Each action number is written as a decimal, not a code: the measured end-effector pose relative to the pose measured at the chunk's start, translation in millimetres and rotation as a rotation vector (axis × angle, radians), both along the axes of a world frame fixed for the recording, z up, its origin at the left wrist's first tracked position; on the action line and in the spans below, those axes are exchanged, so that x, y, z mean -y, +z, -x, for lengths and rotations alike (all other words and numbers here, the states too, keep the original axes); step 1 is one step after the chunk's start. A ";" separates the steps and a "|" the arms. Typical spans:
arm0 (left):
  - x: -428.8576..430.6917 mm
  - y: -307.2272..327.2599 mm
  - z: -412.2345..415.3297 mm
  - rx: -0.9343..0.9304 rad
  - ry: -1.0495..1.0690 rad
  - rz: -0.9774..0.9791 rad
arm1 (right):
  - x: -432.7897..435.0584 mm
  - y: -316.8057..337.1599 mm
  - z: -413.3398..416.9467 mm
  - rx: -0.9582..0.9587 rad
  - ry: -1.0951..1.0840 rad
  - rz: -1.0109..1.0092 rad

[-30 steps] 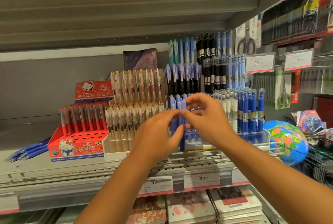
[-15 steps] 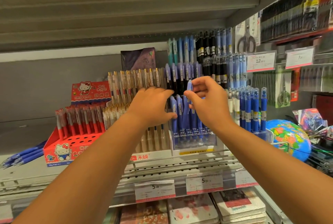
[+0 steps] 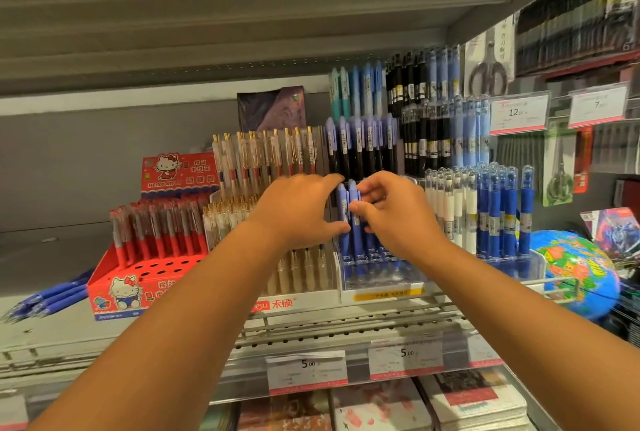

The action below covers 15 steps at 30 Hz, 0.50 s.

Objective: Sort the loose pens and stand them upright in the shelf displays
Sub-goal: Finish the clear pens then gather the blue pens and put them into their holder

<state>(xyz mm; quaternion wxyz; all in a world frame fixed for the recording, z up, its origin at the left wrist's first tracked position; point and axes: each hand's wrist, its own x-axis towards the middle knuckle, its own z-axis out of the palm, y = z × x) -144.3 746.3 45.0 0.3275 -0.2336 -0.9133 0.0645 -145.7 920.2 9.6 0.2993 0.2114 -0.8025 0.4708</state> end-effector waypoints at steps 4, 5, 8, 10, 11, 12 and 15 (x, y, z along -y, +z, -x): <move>-0.1 1.1 -0.9 0.002 -0.002 0.005 | 0.1 1.6 -3.4 0.000 -0.046 -0.063; -0.3 1.3 -1.3 0.010 -0.001 0.006 | 0.8 1.3 -4.4 0.008 -0.044 -0.064; -1.6 3.8 -2.4 0.039 0.000 0.008 | 0.7 0.9 -7.4 0.031 -0.037 -0.057; -2.4 8.4 -2.9 0.078 0.011 0.011 | -1.2 0.7 -9.8 0.063 -0.010 -0.016; -2.4 10.9 -3.3 0.100 0.019 0.020 | -2.5 0.3 -11.3 0.084 0.004 0.013; -2.6 13.1 -4.0 0.119 0.028 0.031 | -3.8 -0.1 -13.0 0.101 0.013 0.036; 0.2 13.7 -10.2 0.133 0.033 0.012 | -6.4 -4.7 -19.7 0.107 0.009 0.051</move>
